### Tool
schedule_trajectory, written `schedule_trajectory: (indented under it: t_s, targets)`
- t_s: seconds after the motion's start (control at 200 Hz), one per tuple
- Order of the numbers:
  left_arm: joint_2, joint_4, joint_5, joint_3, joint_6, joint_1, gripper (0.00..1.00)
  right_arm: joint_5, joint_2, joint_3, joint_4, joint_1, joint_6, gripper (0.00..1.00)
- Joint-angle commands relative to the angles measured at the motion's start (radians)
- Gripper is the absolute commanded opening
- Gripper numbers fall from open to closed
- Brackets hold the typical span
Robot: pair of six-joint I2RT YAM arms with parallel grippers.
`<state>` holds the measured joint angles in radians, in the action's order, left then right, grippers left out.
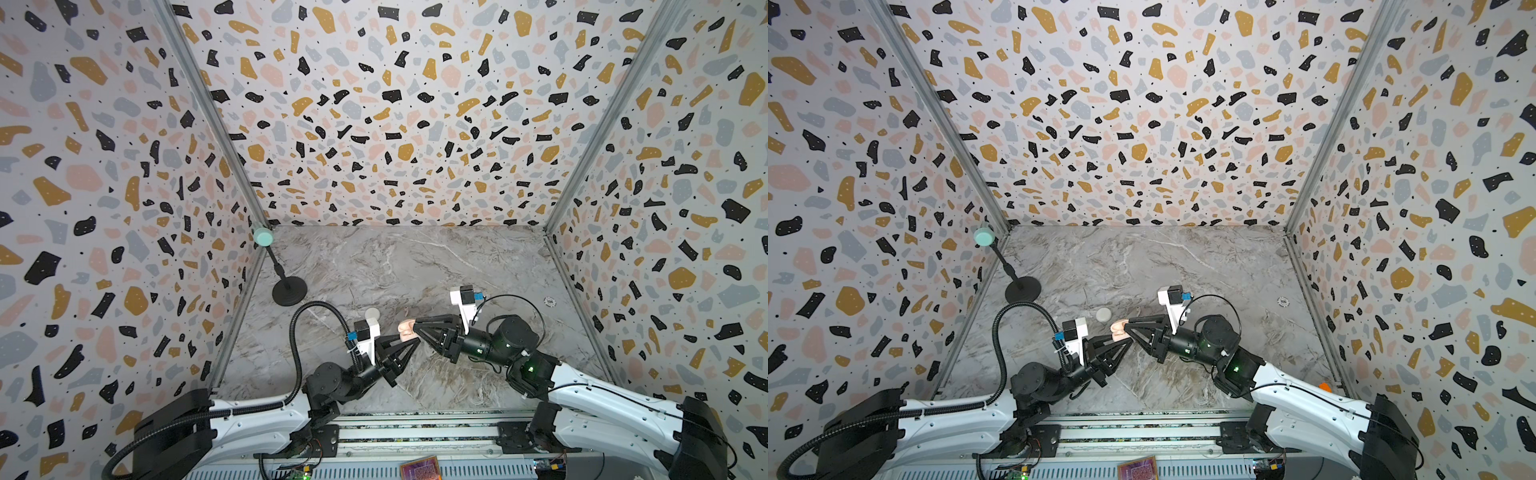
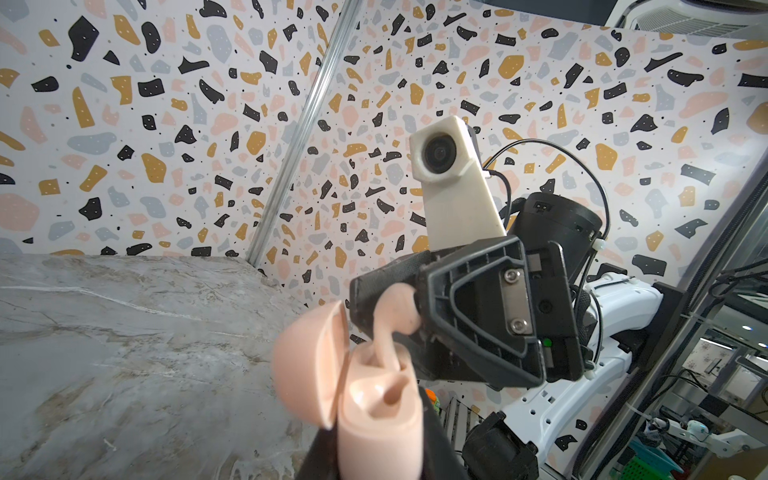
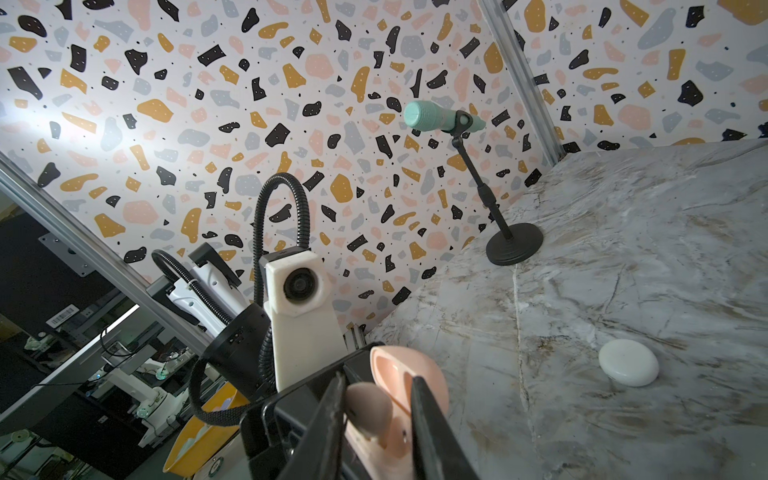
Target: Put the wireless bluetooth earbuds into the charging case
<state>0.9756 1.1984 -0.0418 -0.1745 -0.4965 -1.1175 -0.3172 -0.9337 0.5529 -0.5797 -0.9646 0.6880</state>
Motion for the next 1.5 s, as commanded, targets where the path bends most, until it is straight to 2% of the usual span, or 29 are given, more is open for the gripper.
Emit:
schedule_trajectory:
  t_s: [0.0,0.586,0.861,1.497]
  targets:
    - [-0.014,0.119,0.023,-0.007,0.034,-0.010,0.00,0.003,0.010,0.031,0.065,-0.005,-0.022,0.28]
    - [-0.020,0.098,0.049,0.000,0.158,-0.016,0.00,-0.015,0.009,0.033,0.066,-0.012,-0.036,0.25]
    - [-0.006,0.112,0.069,0.006,0.161,-0.022,0.00,-0.014,0.000,0.050,0.076,-0.023,-0.045,0.25]
    - [-0.021,0.070,0.080,0.006,0.187,-0.029,0.00,0.073,0.005,0.090,0.183,-0.077,-0.125,0.22]
